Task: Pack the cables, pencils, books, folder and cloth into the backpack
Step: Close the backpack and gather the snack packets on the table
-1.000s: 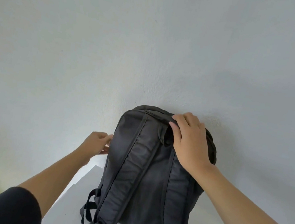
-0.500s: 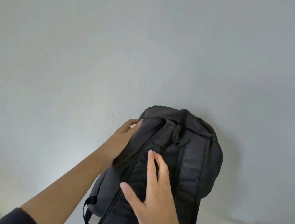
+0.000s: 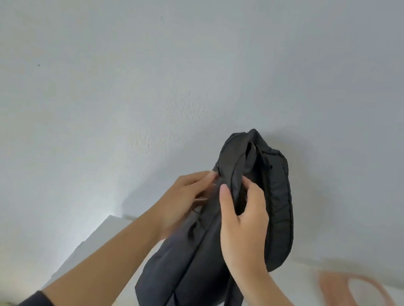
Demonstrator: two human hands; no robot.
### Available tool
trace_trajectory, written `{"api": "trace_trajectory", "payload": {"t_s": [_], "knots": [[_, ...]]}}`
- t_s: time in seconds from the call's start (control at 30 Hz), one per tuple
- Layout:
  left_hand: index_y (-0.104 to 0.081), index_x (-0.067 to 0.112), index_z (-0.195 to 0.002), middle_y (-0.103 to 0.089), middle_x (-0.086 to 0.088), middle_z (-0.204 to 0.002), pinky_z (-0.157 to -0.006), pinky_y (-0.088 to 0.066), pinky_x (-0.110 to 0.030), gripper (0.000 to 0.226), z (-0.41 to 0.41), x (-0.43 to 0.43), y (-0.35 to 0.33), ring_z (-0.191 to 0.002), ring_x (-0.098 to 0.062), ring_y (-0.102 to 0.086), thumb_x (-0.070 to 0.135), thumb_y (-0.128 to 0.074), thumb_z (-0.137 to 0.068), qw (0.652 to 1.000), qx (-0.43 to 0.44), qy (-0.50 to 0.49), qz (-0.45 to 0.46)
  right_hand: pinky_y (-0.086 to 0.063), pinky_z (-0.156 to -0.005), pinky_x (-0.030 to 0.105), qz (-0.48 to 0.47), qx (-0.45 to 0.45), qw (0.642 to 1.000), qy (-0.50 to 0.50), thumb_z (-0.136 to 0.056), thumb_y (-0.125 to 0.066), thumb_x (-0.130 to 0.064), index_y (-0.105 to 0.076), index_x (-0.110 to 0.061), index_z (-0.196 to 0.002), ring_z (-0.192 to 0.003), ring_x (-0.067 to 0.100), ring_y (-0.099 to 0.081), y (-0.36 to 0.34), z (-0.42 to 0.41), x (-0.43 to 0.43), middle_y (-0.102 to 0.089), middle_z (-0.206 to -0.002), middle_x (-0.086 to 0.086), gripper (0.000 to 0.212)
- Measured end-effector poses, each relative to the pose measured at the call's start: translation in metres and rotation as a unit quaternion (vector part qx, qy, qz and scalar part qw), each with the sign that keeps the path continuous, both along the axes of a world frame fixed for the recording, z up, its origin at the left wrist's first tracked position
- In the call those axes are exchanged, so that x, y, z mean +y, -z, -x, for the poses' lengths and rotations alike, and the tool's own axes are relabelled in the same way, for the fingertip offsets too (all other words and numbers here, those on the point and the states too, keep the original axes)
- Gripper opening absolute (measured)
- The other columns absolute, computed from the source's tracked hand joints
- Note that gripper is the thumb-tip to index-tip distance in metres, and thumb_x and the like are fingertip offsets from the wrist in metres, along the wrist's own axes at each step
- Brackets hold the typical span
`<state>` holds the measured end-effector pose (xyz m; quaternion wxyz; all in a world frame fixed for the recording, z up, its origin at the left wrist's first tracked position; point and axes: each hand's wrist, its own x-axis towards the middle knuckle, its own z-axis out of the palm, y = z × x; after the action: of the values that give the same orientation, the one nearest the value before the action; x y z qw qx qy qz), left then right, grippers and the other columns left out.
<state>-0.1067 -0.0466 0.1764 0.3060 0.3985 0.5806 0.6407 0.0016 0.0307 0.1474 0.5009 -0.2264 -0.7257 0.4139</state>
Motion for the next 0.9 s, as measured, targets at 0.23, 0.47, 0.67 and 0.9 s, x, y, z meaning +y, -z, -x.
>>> {"api": "trace_trajectory", "payload": {"t_s": [0.23,0.47,0.67,0.9], "knots": [[-0.062,0.016,-0.118,-0.065,-0.006,-0.111,-0.083,-0.047,-0.037,0.061,0.031,0.035,0.001,-0.094,-0.022,-0.060,0.070,-0.058,-0.090,0.970,0.039,-0.190,0.146,-0.034,-0.054,0.017,-0.008,0.017,0.998,0.059,-0.106,-0.049,-0.022,-0.048,-0.020,-0.087,-0.052,0.006,-0.040,0.007,-0.059,0.027,-0.045,-0.058,-0.016,0.019],[-0.038,0.029,-0.152,-0.038,0.005,-0.158,-0.121,-0.028,-0.054,0.116,0.026,0.079,0.029,-0.147,-0.026,-0.036,0.100,-0.046,-0.061,0.983,-0.029,-0.062,0.170,-0.044,-0.074,0.035,0.104,0.035,0.988,0.111,-0.106,-0.049,-0.015,-0.058,-0.014,-0.088,-0.075,0.015,-0.053,0.015,-0.112,0.082,-0.059,-0.080,0.002,0.020],[-0.067,0.035,-0.130,-0.071,0.017,-0.127,-0.110,-0.044,-0.032,0.060,0.006,0.101,0.048,-0.122,-0.007,-0.063,0.076,-0.050,-0.091,0.990,0.012,0.055,0.132,-0.044,-0.078,0.035,0.213,0.024,0.970,0.110,-0.106,-0.048,-0.015,-0.063,-0.007,-0.095,-0.084,0.022,-0.058,0.010,-0.126,0.145,-0.063,-0.087,0.007,0.020],[-0.030,0.014,-0.063,-0.034,0.004,-0.056,-0.055,-0.025,-0.024,0.054,-0.001,0.090,0.044,-0.057,-0.015,-0.033,0.041,-0.046,-0.107,0.933,0.304,-0.189,0.044,-0.049,-0.082,0.035,0.223,0.029,0.970,0.096,-0.106,-0.047,-0.013,-0.066,-0.007,-0.098,-0.090,0.024,-0.063,-0.004,-0.105,0.187,-0.069,-0.096,0.009,0.022]]}}
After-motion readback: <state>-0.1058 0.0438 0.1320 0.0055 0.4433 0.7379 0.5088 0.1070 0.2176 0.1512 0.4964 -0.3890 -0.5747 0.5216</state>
